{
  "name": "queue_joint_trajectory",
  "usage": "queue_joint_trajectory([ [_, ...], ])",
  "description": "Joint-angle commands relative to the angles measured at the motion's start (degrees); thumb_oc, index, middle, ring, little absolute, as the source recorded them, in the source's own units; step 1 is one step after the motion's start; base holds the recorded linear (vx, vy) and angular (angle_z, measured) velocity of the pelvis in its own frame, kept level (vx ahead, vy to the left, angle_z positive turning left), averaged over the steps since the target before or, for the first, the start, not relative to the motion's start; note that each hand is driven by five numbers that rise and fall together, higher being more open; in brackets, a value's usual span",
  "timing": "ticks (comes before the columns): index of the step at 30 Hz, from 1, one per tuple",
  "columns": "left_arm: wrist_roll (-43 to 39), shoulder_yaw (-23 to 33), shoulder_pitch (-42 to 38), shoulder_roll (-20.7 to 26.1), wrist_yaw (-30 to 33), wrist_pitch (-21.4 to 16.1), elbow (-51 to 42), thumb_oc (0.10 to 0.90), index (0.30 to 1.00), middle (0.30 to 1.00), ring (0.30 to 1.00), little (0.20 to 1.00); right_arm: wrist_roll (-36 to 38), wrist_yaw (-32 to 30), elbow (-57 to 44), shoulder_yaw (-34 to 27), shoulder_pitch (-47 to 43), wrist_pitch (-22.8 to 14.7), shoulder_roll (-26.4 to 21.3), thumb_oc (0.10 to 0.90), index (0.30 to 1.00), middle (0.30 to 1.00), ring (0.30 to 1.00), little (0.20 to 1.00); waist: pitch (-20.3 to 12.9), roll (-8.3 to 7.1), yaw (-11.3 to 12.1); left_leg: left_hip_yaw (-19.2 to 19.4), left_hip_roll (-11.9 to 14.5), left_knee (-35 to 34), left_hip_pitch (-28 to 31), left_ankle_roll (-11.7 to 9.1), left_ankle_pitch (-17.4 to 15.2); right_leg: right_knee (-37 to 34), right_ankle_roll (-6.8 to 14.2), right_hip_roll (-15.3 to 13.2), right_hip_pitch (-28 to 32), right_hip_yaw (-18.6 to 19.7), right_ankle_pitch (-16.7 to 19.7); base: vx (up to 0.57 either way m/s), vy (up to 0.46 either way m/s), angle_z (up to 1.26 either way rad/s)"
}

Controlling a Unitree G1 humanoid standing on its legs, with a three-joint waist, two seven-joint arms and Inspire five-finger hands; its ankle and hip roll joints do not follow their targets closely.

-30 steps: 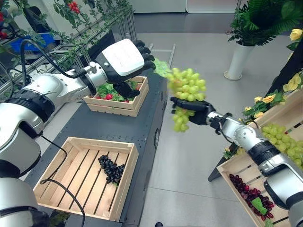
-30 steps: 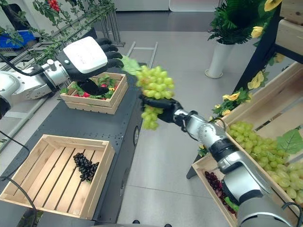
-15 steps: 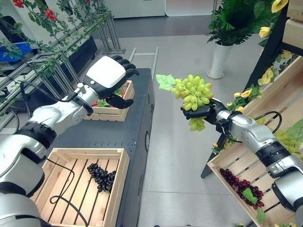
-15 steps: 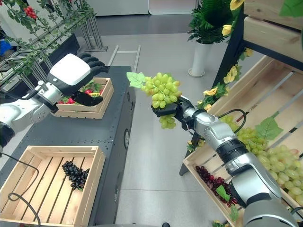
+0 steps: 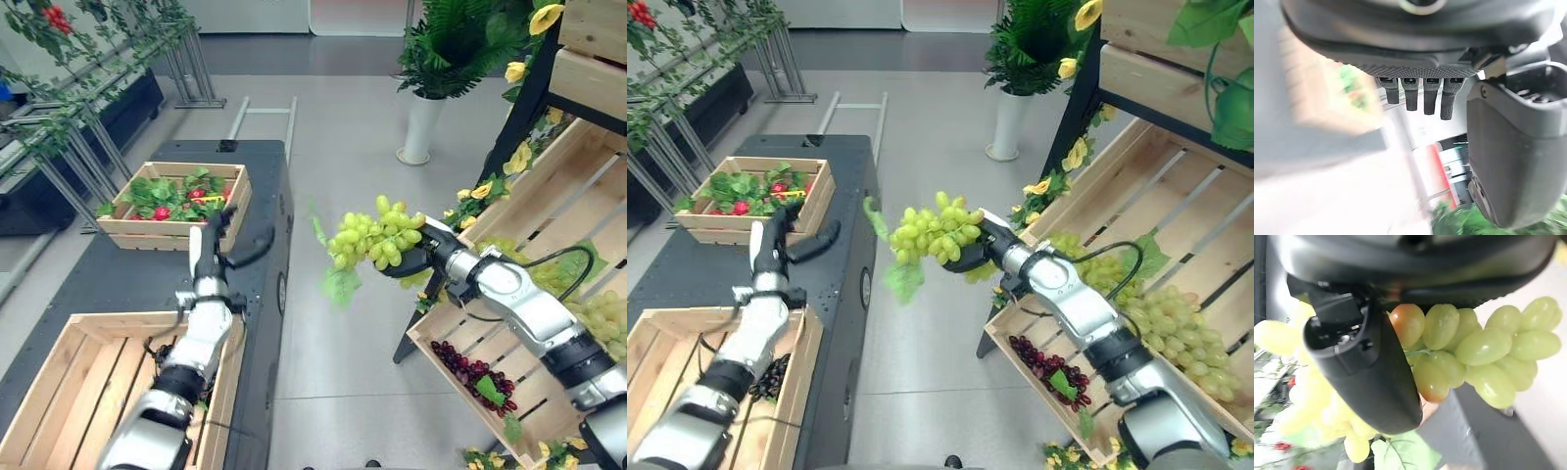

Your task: Pick up the fruits from the basket on one side to the basket on the other side

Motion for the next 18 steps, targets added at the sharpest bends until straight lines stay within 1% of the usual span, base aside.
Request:
queue_joint_trajectory([
  [1,-6.9,1.4,-3.5,0.4,-3.9,-3.3,-4.6,0.800,0.900,0.900,0.900,0.900,8.4,4.5,-5.5,-9.0,-1.3,-6.9,0.9,0.400,0.300,0.300,0.300,0.300,-5.0,-1.04,-1.2,0.4,-0.6,0.1,0.2,-0.8,-4.1,0.1,0.4,-0.7,0.4,1.0,1.6,0.02,0.051,-0.17],
  [3,-8.6,2.2,0.6,-1.6,-7.5,-4.0,-6.5,0.800,0.900,0.900,0.900,0.900,9.5,7.0,-9.2,-12.7,3.7,-6.9,1.0,0.400,0.300,0.300,0.300,0.300,-4.4,-1.12,-1.8,1.4,-0.4,0.1,0.4,-0.7,-4.2,0.1,0.5,-0.6,0.1,1.6,2.0,0.02,0.036,-0.19],
  [5,-9.2,2.1,2.8,-2.4,-8.0,-4.3,-8.2,0.800,0.900,0.900,0.900,0.900,10.2,7.5,-11.4,-14.6,6.3,-6.8,0.8,0.400,0.300,0.300,0.300,0.300,-4.1,-1.19,-2.0,1.8,-0.4,0.1,0.4,-0.7,-4.3,0.1,0.7,-0.6,-0.1,1.9,2.2,0.01,0.027,-0.16],
  [6,-9.5,2.5,4.8,-2.5,-9.3,-4.4,-9.9,0.800,0.900,0.900,0.900,0.900,11.2,8.0,-13.3,-16.9,8.9,-6.5,0.6,0.400,0.300,0.300,0.300,0.300,-3.8,-1.31,-2.2,2.3,-0.4,0.1,0.4,-0.6,-4.5,0.1,0.9,-0.6,-0.3,2.2,2.4,0.01,0.026,-0.17],
  [8,-8.9,2.7,5.9,-2.2,-10.4,-5.2,-10.8,0.800,0.900,0.900,0.900,0.900,12.6,8.6,-14.2,-18.5,10.5,-6.3,0.1,0.400,0.300,0.300,0.300,0.300,-3.5,-1.45,-2.4,2.6,-0.3,0.1,0.3,-0.6,-4.6,0.1,1.0,-0.6,-0.5,2.5,2.5,0.01,0.023,-0.14],
  [10,-6.5,2.4,7.7,-1.3,-11.3,-6.9,-13.4,0.800,0.900,0.900,0.900,0.900,15.7,9.2,-17.1,-21.0,14.1,-5.6,-0.5,0.400,0.300,0.300,0.300,0.300,-3.2,-1.70,-2.8,3.1,-0.3,0.1,0.3,-0.5,-4.7,0.1,1.2,-0.7,-0.8,2.8,2.7,0.01,0.020,-0.08],
  [13,-5.4,2.2,9.5,-0.4,-12.6,-8.4,-15.6,0.800,0.900,0.900,0.900,0.900,17.8,9.5,-19.1,-23.6,17.5,-6.3,-0.5,0.400,0.300,0.300,0.300,0.300,-2.8,-1.90,-3.1,3.5,-0.3,0.1,0.2,-0.4,-4.8,0.1,1.3,-0.7,-1.0,3.3,3.1,0.01,0.012,-0.15],
  [15,-4.7,2.0,10.3,-0.1,-13.0,-8.6,-16.7,0.800,0.900,0.900,0.900,0.900,19.8,9.1,-20.0,-25.5,18.8,-7.0,-0.7,0.400,0.300,0.300,0.300,0.300,-2.7,-2.02,-3.3,3.7,-0.3,0.1,0.2,-0.4,-4.9,0.1,1.4,-0.7,-1.2,3.5,3.2,0.00,0.009,-0.12],
  [16,-4.6,2.0,10.4,-0.1,-13.0,-8.6,-16.8,0.800,0.900,0.900,0.900,0.900,19.8,9.1,-20.0,-25.6,18.9,-7.0,-0.7,0.400,0.300,0.300,0.300,0.300,-2.7,-2.02,-3.2,3.8,-0.3,0.1,0.2,-0.4,-4.9,0.1,1.4,-0.7,-1.2,3.5,3.2,0.00,0.006,-0.05],
  [17,-4.6,1.4,11.3,-0.1,-12.8,-8.9,-17.0,0.800,0.900,0.900,0.900,0.900,20.9,8.3,-21.1,-27.3,19.8,-7.8,-0.3,0.400,0.300,0.300,0.300,0.300,-2.5,-2.11,-3.5,4.0,-0.3,0.1,0.2,-0.3,-5.1,0.1,1.5,-0.6,-1.3,3.8,3.3,0.00,0.000,0.00],
  [18,-4.9,1.0,11.9,-0.4,-12.9,-8.3,-16.5,0.800,0.900,0.900,0.900,0.900,20.9,7.7,-21.6,-28.1,20.3,-8.6,0.1,0.400,0.300,0.300,0.300,0.300,-2.4,-2.16,-3.6,4.1,-0.2,0.1,0.3,-0.2,-5.1,0.1,1.5,-0.5,-1.3,4.0,3.3,0.00,0.000,0.00],
])
